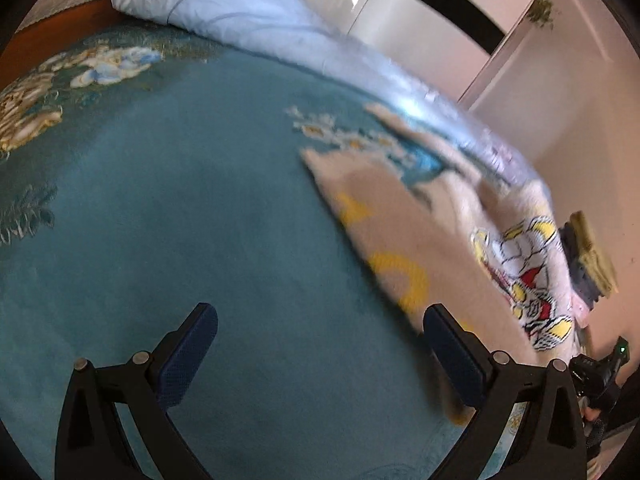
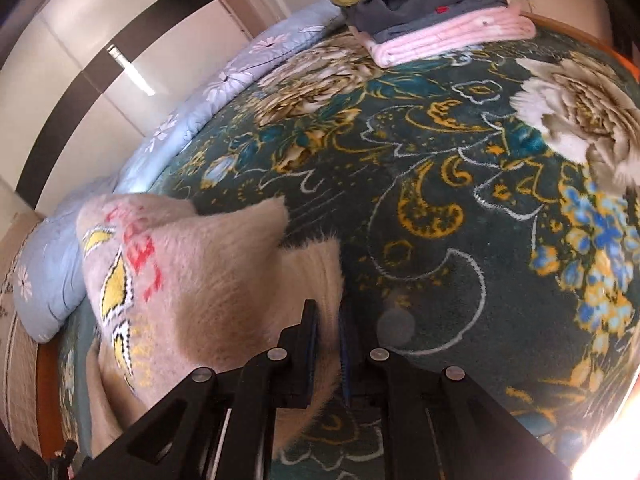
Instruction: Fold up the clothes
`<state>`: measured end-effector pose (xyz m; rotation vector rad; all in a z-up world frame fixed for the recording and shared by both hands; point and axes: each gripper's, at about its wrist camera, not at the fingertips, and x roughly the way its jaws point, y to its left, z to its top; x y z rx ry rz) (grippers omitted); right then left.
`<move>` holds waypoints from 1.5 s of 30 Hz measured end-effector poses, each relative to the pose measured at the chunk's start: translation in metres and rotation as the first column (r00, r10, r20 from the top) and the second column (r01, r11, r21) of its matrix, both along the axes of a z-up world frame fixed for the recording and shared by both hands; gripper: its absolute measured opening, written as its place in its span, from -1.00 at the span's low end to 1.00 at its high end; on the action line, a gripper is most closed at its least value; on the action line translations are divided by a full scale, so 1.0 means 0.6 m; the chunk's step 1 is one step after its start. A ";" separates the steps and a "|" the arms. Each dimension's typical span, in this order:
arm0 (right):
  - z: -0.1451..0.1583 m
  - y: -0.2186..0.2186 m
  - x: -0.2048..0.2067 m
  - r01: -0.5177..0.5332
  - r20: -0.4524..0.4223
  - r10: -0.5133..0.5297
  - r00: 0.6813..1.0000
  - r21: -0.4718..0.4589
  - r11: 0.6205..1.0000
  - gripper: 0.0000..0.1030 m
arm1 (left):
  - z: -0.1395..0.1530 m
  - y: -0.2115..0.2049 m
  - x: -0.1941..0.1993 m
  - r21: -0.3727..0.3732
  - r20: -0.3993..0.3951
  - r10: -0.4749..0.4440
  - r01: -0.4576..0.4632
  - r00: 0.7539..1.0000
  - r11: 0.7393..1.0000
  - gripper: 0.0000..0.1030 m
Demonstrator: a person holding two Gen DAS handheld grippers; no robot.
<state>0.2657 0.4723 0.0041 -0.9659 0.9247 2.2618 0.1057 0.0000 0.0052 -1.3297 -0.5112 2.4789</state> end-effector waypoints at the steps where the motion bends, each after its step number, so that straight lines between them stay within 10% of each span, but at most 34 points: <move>1: 0.000 -0.004 0.003 -0.011 0.000 0.011 1.000 0.010 1.000 -0.79 | -0.003 0.007 -0.001 -0.008 0.016 -0.006 0.006 1.000 1.000 0.99; 7: -0.007 -0.004 0.003 -0.054 -0.008 0.054 0.998 0.036 0.998 -0.79 | -0.019 0.048 -0.010 0.124 0.088 -0.018 0.007 0.996 0.992 0.95; 17: -0.018 0.010 0.010 -0.093 -0.047 0.093 0.995 0.005 0.996 -0.79 | -0.051 0.116 -0.023 0.308 0.168 -0.033 -0.021 0.985 0.951 -0.14; 30: -0.014 -0.002 0.029 -0.082 -0.055 0.082 0.995 -0.004 0.997 -0.79 | -0.044 0.120 -0.020 0.303 0.128 -0.013 -0.027 0.992 0.953 -0.26; 34: -0.010 -0.007 0.028 -0.081 -0.035 0.081 0.996 0.000 0.997 -0.79 | -0.031 0.114 -0.020 0.260 0.095 0.029 -0.053 0.995 0.964 -0.82; 45: 0.001 -0.073 0.006 -0.194 -0.024 0.193 0.981 -0.029 0.981 -0.79 | 0.094 0.042 -0.011 0.090 -0.199 0.107 -0.090 0.974 0.992 -0.86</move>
